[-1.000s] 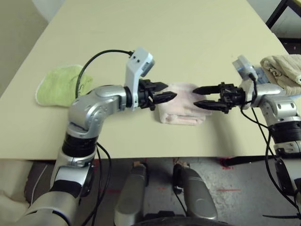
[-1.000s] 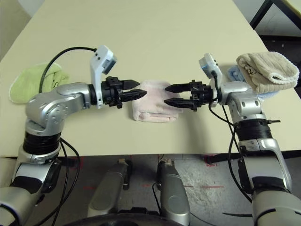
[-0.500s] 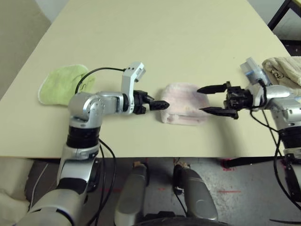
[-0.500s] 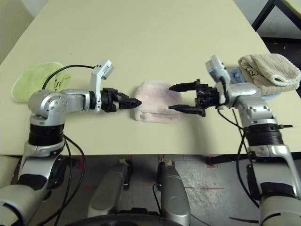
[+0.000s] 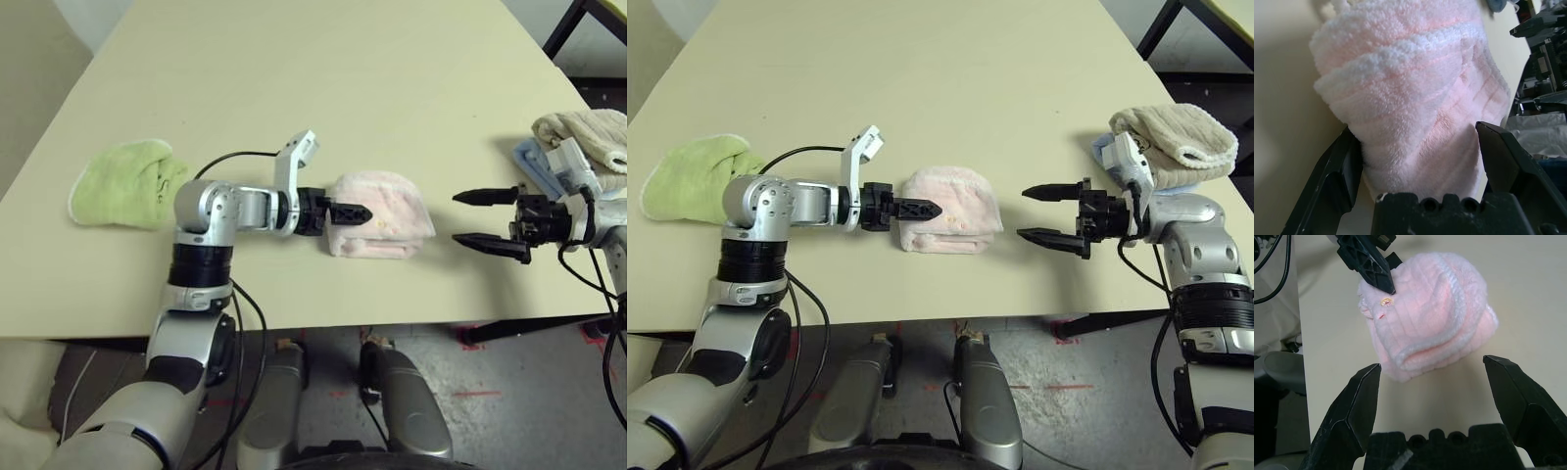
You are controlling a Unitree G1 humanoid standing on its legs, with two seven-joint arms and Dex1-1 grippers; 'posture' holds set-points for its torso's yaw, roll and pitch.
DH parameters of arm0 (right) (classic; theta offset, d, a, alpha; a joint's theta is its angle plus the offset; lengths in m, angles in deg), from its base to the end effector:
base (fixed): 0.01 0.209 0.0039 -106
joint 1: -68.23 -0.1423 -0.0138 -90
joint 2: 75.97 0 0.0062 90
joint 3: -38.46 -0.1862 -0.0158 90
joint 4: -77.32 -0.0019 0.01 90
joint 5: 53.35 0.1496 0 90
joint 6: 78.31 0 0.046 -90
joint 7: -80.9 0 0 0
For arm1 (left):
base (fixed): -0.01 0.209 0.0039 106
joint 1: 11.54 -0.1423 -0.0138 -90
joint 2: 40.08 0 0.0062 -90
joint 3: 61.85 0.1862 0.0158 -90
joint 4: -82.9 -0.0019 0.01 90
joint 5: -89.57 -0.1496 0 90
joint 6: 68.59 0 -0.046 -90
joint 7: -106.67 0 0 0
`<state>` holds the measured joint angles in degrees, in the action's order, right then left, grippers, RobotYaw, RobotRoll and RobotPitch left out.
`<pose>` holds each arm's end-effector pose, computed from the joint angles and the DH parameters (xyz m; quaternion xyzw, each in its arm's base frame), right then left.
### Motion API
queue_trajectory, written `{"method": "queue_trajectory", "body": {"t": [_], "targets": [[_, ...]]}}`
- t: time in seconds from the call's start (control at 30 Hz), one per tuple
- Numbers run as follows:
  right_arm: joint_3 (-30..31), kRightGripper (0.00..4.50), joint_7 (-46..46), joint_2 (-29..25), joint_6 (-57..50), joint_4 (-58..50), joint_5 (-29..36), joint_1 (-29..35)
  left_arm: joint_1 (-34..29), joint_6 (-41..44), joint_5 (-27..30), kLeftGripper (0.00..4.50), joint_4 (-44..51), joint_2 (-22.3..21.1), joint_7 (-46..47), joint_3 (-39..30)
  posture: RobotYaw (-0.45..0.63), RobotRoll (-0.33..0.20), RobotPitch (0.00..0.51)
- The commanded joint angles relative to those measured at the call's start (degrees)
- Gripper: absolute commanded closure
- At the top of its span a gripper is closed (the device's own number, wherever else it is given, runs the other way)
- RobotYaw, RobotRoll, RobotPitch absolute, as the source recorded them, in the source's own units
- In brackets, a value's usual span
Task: Fold the towel and set it aside.
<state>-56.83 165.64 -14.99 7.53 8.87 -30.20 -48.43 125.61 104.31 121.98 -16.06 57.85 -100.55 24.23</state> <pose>0.2823 -0.3183 0.1685 -0.1504 0.0507 0.5704 0.8059 0.3118 0.1150 0.1759 -0.1584 0.3627 -0.4426 0.8046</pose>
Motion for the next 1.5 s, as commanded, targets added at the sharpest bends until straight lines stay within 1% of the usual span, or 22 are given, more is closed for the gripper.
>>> {"method": "queue_trajectory", "body": {"t": [0.03, 0.17, 0.27, 0.33, 0.43, 0.53, 0.7, 0.8, 0.9, 1.07, 1.2, 1.27, 1.3, 1.4, 1.5], "targets": [[-0.47, 0.00, -0.48, -0.49, 0.58, -0.15, -0.33, 0.78, 0.18, -1.02, -0.71, 0.94, -2.72, 1.37, 1.13, 0.08, 0.00, 0.000, 0.139], [-0.04, 0.00, -0.81, -0.06, 0.79, 0.32, -0.48, 0.17, -0.18, -2.37, -0.88, 2.40, -3.07, 1.61, 2.25, -0.75, 0.00, 0.000, 0.141], [0.32, 0.00, -0.80, 0.34, 1.04, 1.05, -0.74, -0.59, -0.32, -3.32, -0.81, 3.64, -2.82, 1.74, 3.17, -1.88, 0.00, 0.000, 0.141], [0.65, 0.00, -0.72, 0.75, 1.30, 1.76, -1.02, -1.31, -0.22, -3.40, -0.28, 4.45, -2.08, 1.79, 3.79, -3.56, 0.02, 0.000, 0.143], [1.26, 0.00, -0.43, 1.69, 1.79, 3.06, -1.56, -2.66, 0.04, -2.75, 0.96, 4.48, 0.23, 1.87, 4.96, -7.22, 0.04, 0.000, 0.144], [1.88, 0.00, -0.02, 2.84, 2.38, 4.62, -2.18, -4.17, 0.27, -0.09, 3.12, 4.48, 4.02, 2.10, 6.45, -12.98, 0.07, 0.000, 0.146], [3.07, 0.00, 0.86, 4.51, 3.68, 7.87, -3.03, -6.98, 0.64, 6.52, 6.91, 4.48, 12.81, 3.49, 9.22, -24.34, 0.11, 0.000, 0.148], [3.83, 0.00, 1.58, 5.82, 4.85, 10.78, -3.89, -9.36, 1.45, 9.41, 8.52, 4.48, 18.48, 3.84, 11.55, -32.49, 0.14, 0.000, 0.151], [4.60, 0.00, 2.43, 7.39, 6.24, 14.24, -4.87, -12.27, 3.28, 9.60, 8.60, 4.48, 21.70, 1.90, 14.83, -40.96, 0.18, 0.000, 0.152], [5.58, 0.00, 3.51, 9.30, 8.92, 19.97, -6.32, -16.30, 6.02, 9.38, 6.04, 4.48, 21.97, -3.92, 18.69, -51.86, 0.23, 0.000, 0.152], [5.82, 0.00, 4.27, 10.83, 10.97, 23.96, -7.67, -18.99, 5.13, 7.56, 4.72, 4.48, 20.79, -8.95, 20.12, -55.60, 0.26, 0.000, 0.153], [5.91, 0.00, 4.60, 11.66, 11.81, 25.81, -8.24, -20.35, 4.17, 4.44, 4.11, 4.48, 18.56, -11.90, 20.24, -56.48, 0.28, 0.000, 0.154], [5.97, 0.00, 4.84, 12.04, 12.18, 26.53, -8.48, -20.84, 3.90, 1.52, 3.83, 4.48, 16.85, -13.14, 20.26, -56.67, 0.28, 0.000, 0.154], [5.97, 0.00, 5.40, 12.75, 13.05, 28.23, -9.10, -21.82, 4.08, -5.78, 3.55, 4.48, 11.47, -15.29, 21.06, -57.31, 0.29, 0.000, 0.155], [5.83, 0.00, 5.69, 13.17, 13.70, 29.35, -9.60, -22.46, 4.37, -9.90, 4.30, 4.48, 6.77, -16.21, 23.05, -58.54, 0.29, 0.000, 0.155]]}}
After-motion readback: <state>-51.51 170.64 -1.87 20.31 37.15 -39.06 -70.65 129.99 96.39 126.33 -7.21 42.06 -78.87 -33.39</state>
